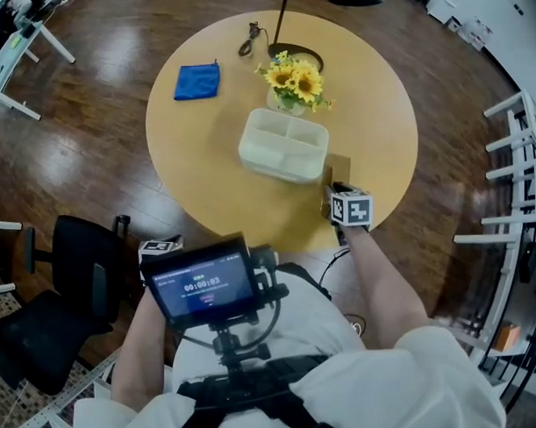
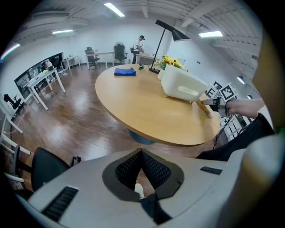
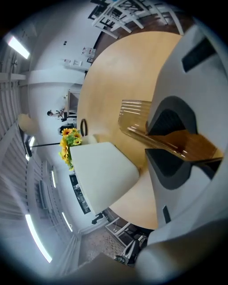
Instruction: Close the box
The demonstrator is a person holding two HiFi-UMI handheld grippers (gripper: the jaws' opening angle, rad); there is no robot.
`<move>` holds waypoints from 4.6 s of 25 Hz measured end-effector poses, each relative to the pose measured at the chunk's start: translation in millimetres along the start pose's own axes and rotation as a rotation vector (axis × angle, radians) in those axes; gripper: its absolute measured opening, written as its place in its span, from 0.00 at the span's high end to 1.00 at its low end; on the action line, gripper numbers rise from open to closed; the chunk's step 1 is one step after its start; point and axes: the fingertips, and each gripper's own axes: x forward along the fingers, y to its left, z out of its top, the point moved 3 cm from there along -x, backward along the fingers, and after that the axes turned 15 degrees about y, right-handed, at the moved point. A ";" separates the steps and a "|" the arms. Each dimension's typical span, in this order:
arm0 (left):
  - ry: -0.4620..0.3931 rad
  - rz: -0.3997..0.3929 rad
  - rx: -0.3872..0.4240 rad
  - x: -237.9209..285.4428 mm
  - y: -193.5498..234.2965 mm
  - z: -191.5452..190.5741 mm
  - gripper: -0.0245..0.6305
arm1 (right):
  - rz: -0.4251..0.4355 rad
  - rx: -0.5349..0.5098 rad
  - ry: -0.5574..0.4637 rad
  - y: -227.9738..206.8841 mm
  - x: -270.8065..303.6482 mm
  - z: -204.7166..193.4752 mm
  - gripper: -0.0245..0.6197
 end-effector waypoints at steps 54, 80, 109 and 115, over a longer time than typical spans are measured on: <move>-0.069 0.021 -0.090 1.5 -9.1 -3.5 0.97 | 0.232 -1.003 0.071 155.1 -76.5 113.9 0.95; -0.060 0.003 -0.075 5.6 2.9 -2.2 0.97 | 0.200 -1.005 0.082 158.7 -66.2 113.7 0.94; -0.050 -0.093 0.283 -10.8 19.7 22.0 0.97 | -0.085 -0.093 -0.220 75.7 -140.0 -68.1 0.81; -0.069 -0.102 0.336 -23.8 26.4 12.1 0.97 | -0.135 0.176 -0.224 85.3 -148.0 -183.9 0.81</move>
